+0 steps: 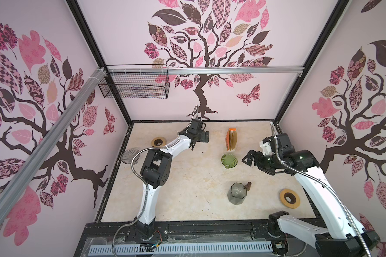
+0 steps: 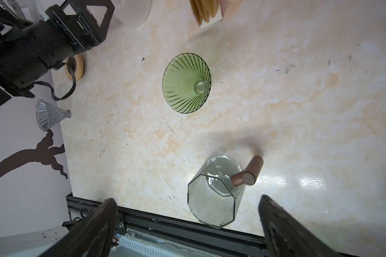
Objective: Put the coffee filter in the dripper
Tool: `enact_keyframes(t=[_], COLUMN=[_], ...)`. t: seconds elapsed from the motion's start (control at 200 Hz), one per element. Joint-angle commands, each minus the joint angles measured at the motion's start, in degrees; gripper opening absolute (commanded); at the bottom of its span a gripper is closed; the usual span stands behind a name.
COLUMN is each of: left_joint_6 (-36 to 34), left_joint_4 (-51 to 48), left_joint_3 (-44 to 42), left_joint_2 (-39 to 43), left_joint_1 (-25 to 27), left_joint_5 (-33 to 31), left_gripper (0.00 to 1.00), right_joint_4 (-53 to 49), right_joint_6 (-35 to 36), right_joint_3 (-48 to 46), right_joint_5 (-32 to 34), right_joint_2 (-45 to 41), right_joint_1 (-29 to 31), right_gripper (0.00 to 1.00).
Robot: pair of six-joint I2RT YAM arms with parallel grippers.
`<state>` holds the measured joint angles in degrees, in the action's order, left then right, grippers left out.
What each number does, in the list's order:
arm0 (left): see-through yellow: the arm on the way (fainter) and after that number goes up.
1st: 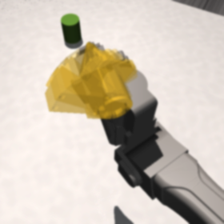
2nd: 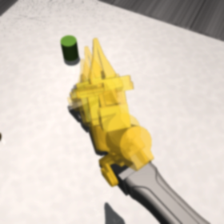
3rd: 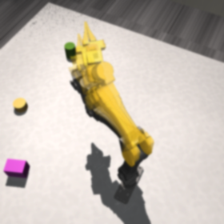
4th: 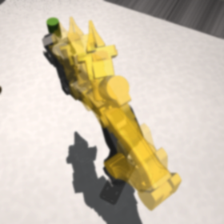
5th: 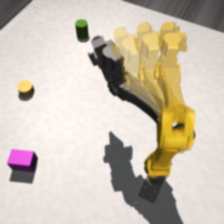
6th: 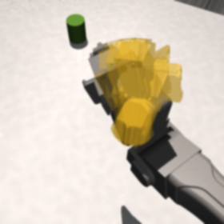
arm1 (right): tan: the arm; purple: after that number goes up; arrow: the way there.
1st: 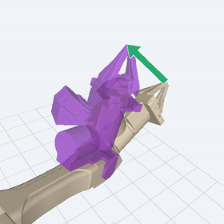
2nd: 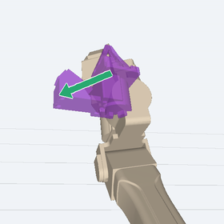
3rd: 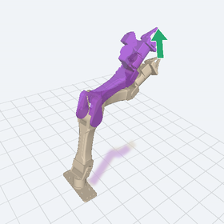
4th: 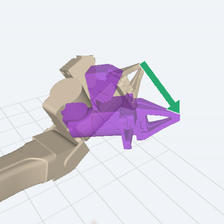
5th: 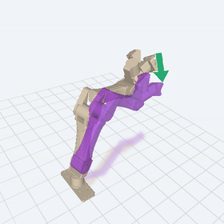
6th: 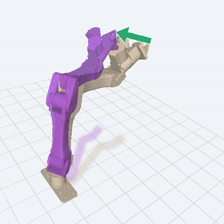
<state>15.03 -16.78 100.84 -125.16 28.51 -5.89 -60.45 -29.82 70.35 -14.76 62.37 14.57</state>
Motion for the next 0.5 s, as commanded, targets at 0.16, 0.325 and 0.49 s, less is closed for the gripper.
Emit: enact_keyframes(t=[0.16, 0.325, 0.49], left_joint_6=[1.05, 1.47, 1.63], left_joint_4=[-0.92, -2.0, -3.39], left_joint_3=[11.75, 15.69, 20.06], left_joint_2=[-5.97, -8.92, -12.28], left_joint_1=[1.51, 1.5, 1.51], left_joint_5=[-5.76, -8.65, -10.2], left_gripper=[0.98, 0.98, 0.98], right_joint_4=[-1.15, -0.91, -0.89], right_joint_6=[1.78, 2.2, 2.46], right_joint_3=[2.7, 2.65, 2.68], right_joint_5=[1.23, 1.46, 1.99], right_joint_2=[1.09, 1.75, 2.14], right_joint_1=[0.81, 1.33, 1.65], right_gripper=[1.0, 1.0, 1.0])
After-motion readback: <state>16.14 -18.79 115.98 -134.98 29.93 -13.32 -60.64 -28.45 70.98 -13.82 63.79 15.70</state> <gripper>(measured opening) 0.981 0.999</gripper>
